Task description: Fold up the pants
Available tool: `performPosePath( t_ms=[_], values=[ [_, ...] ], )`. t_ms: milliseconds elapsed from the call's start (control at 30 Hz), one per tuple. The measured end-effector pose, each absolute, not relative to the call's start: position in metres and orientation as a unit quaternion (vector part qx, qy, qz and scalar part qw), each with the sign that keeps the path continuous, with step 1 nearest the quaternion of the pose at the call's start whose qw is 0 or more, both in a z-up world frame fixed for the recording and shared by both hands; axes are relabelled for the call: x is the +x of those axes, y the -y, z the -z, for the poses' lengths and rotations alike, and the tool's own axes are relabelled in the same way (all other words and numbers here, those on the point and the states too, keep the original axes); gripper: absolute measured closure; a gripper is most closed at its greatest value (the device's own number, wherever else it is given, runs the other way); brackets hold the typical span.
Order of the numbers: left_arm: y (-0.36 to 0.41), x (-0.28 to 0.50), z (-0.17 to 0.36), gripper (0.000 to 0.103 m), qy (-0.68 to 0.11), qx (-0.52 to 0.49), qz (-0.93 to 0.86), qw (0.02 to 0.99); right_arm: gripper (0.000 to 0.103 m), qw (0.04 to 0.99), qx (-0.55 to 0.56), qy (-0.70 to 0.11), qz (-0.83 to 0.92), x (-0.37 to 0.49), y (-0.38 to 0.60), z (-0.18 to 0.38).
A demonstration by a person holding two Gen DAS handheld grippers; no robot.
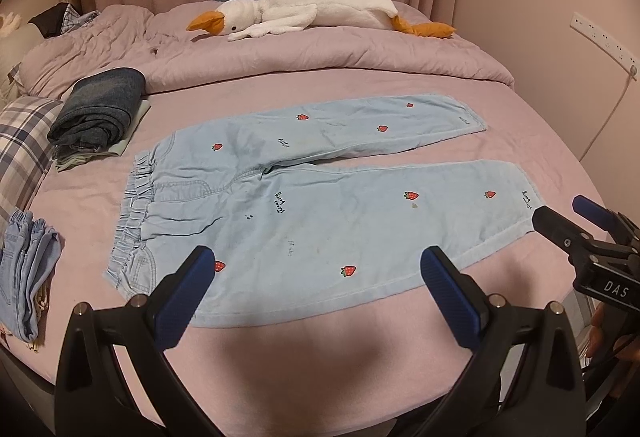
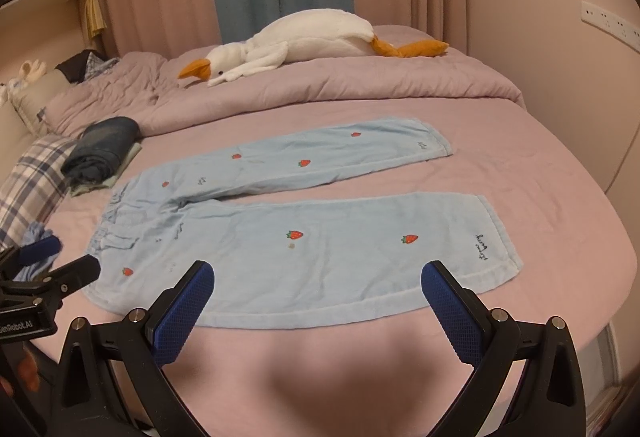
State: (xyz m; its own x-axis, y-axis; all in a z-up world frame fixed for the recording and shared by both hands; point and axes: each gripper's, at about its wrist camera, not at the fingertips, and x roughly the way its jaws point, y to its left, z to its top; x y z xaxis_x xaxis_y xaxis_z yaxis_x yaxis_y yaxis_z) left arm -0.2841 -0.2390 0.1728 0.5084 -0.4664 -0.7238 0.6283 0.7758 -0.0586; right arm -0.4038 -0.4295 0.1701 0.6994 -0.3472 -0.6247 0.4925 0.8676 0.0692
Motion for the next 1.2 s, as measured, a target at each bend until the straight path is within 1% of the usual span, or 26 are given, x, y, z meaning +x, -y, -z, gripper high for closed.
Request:
performPosePath(
  t_ms=[233,367,433,667,967,1067,1200],
  values=[
    [0.239,-0.284,-0.173,0.000,-0.381,0.106,0.318,0.861,0.000,0.916,0.113,-0.310,0.229,-0.403,0.429,-0.169],
    [0.240,-0.284,-0.173,0.000,-0.383,0.107,0.318,0.861,0.000,0.924,0.105,-0.288,0.227,-0.402,0.424,-0.169],
    [0.241,-0.284,-0.173,0.000,-0.384,0.107,0.318,0.860,0.000,0.920,0.102,-0.300,0.230,-0.400,0.425,-0.169],
    [0.242,-0.283,-0.169,0.000,-0.388,0.106,0.316,0.859,0.000,0.921,0.108,-0.298,0.227,-0.401,0.425,-0.169],
    [0.240,-0.281,-0.164,0.000,-0.395,0.103,0.316,0.857,0.000,0.913,0.110,-0.322,0.225,-0.396,0.422,-0.166],
    [0.235,-0.274,-0.156,0.000,-0.413,0.086,0.326,0.846,0.000,0.913,0.113,-0.326,0.218,-0.393,0.421,-0.163],
    [0.214,-0.248,-0.128,0.000,-0.472,0.030,0.312,0.824,0.000,0.916,0.098,-0.337,0.194,-0.384,0.412,-0.151]
  ],
)
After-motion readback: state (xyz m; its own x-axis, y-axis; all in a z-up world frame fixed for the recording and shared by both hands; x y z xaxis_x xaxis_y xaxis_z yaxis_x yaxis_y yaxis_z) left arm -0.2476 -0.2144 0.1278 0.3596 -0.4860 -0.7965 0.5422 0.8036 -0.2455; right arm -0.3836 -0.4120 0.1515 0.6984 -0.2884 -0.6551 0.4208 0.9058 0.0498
